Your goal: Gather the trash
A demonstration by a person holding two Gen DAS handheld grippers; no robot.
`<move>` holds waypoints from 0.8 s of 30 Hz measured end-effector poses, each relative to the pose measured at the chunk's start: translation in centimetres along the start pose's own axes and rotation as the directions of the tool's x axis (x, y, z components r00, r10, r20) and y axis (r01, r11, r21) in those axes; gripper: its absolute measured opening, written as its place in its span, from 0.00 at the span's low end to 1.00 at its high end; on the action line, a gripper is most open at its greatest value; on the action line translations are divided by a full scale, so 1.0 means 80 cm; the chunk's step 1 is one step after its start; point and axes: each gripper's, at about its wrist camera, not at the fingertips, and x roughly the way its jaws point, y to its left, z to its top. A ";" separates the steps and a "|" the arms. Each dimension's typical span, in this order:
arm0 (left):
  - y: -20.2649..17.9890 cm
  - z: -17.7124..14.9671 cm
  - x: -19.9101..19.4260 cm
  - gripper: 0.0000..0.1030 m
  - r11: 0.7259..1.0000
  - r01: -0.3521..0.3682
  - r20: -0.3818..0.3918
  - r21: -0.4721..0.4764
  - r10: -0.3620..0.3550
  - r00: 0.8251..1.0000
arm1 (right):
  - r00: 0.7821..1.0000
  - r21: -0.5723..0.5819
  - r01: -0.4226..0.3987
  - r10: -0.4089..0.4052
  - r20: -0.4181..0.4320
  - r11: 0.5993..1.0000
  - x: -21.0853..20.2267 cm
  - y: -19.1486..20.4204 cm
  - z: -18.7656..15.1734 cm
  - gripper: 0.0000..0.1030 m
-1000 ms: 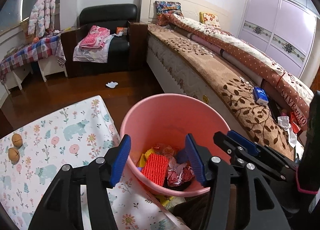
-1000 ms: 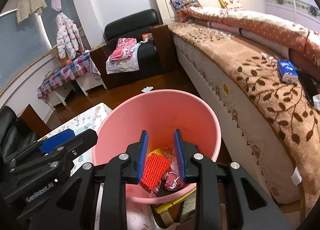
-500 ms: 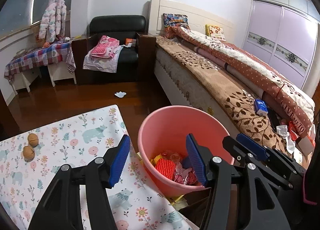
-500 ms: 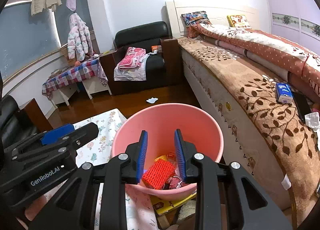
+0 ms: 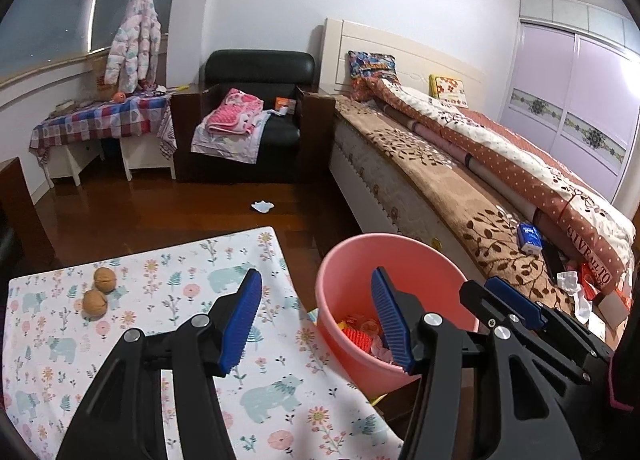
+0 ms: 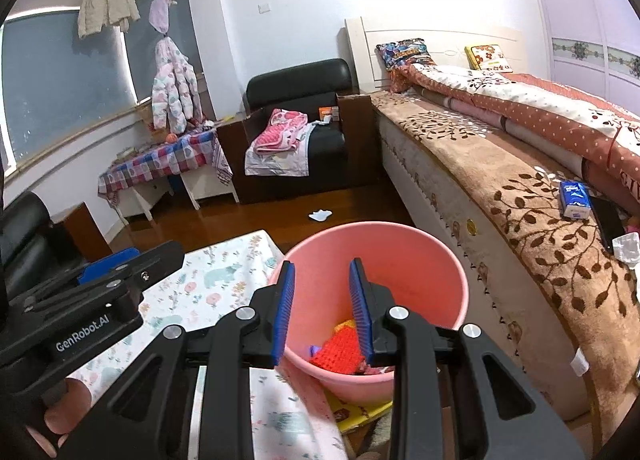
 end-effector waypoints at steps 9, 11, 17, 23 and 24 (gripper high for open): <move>0.023 -0.003 -0.025 0.55 0.998 -0.052 0.031 -0.018 0.052 0.998 | 0.999 -0.003 -0.047 0.047 0.003 0.999 -0.007 0.023 -0.004 0.39; 0.030 -0.005 -0.029 0.55 0.998 -0.061 0.033 -0.022 0.062 0.998 | 0.998 -0.009 -0.060 0.060 -0.004 0.998 -0.007 0.027 -0.006 0.46; 0.043 -0.008 -0.037 0.55 0.997 -0.072 0.036 -0.039 0.073 0.997 | 0.997 -0.020 -0.072 0.072 0.007 0.997 -0.007 0.041 -0.010 0.49; 0.046 -0.012 -0.038 0.55 0.996 -0.077 0.032 -0.043 0.079 0.996 | 0.997 -0.013 -0.073 0.073 0.000 0.997 -0.006 0.044 -0.015 0.49; 0.045 -0.012 -0.038 0.55 0.996 -0.078 0.030 -0.044 0.080 0.996 | 0.997 -0.013 -0.074 0.074 -0.001 0.997 -0.005 0.044 -0.016 0.49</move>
